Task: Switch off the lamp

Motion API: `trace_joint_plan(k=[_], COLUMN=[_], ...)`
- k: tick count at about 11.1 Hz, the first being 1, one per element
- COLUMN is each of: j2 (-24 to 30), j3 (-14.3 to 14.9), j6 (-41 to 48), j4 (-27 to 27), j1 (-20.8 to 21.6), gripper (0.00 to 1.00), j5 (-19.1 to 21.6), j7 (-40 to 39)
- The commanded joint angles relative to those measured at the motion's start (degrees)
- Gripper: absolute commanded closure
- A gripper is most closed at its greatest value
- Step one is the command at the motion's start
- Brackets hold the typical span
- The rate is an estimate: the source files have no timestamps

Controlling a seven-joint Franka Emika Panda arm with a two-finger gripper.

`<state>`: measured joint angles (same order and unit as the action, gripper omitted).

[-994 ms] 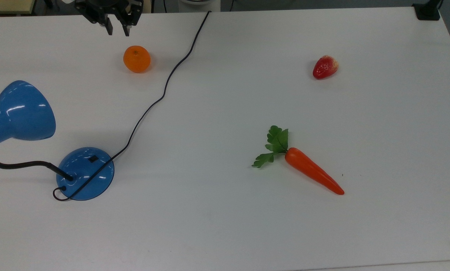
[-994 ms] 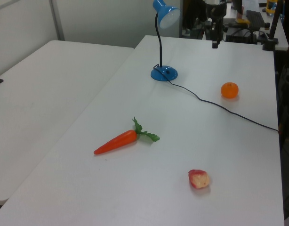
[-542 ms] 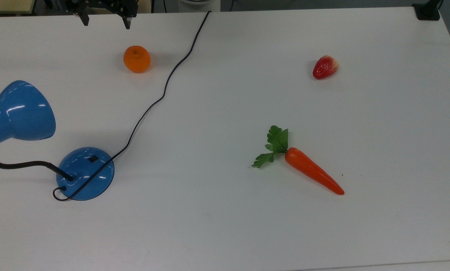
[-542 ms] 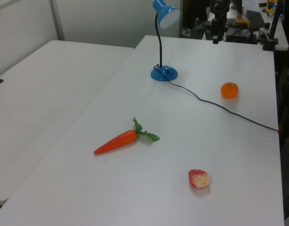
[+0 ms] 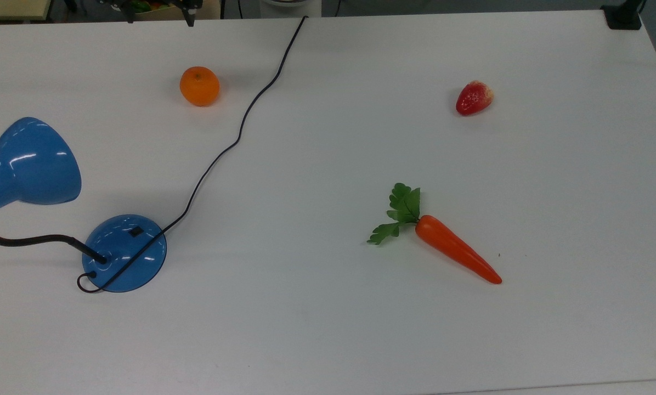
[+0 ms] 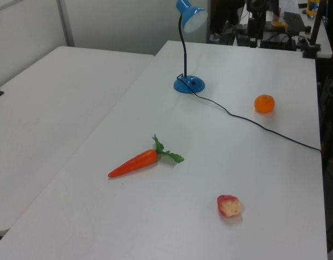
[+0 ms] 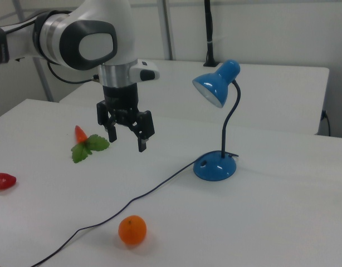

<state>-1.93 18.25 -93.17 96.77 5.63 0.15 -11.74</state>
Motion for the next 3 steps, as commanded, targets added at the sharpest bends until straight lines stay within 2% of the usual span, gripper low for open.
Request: trace_joint_plan(k=[1, 3], j2=[1.14, 0.87], j3=[-0.59, -0.67], j6=[1.84, 1.41], j4=[-0.71, -0.71], j1=[-0.44, -0.53], gripper=[0.0, 0.0], j5=[0.72, 0.64], j7=[0.66, 4.52])
